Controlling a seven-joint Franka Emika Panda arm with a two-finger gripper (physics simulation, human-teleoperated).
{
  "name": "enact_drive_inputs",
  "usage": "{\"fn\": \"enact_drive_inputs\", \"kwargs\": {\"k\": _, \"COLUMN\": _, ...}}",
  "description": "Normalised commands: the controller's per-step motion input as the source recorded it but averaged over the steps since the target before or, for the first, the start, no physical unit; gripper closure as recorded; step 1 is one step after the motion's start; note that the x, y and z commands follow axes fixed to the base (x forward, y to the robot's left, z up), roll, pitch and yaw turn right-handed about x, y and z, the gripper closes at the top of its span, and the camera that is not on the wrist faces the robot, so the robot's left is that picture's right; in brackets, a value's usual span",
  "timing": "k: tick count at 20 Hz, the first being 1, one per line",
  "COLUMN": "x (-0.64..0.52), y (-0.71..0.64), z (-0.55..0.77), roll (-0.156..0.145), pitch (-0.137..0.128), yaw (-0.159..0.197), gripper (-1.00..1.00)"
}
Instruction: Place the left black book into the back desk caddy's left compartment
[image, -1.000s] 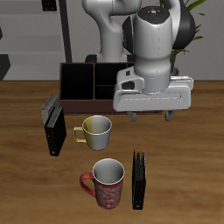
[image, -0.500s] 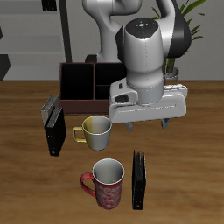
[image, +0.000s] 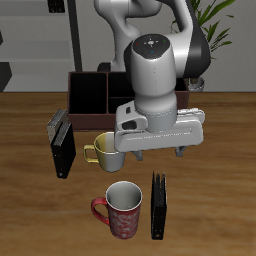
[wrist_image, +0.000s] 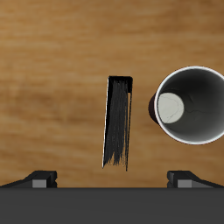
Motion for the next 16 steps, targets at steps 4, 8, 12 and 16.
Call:
{"fn": "enact_drive_inputs", "kwargs": {"k": 4, "x": 0.04, "y": 0.07, "z": -0.17, "roll": -0.004, "pitch": 0.013, "yaw": -0.016, "gripper": -1.00}}
{"fn": "enact_drive_inputs", "kwargs": {"k": 8, "x": 0.00, "y": 0.06, "z": -0.10, "roll": 0.000, "pitch": -0.007, "yaw": -0.001, "gripper": -1.00}}
{"fn": "enact_drive_inputs", "kwargs": {"k": 12, "x": 0.02, "y": 0.00, "z": -0.18, "roll": -0.005, "pitch": 0.009, "yaw": -0.002, "gripper": -1.00}}
{"fn": "enact_drive_inputs", "kwargs": {"k": 16, "x": -0.01, "y": 0.03, "z": -0.13, "roll": 0.001, "pitch": -0.001, "yaw": 0.000, "gripper": -1.00}}
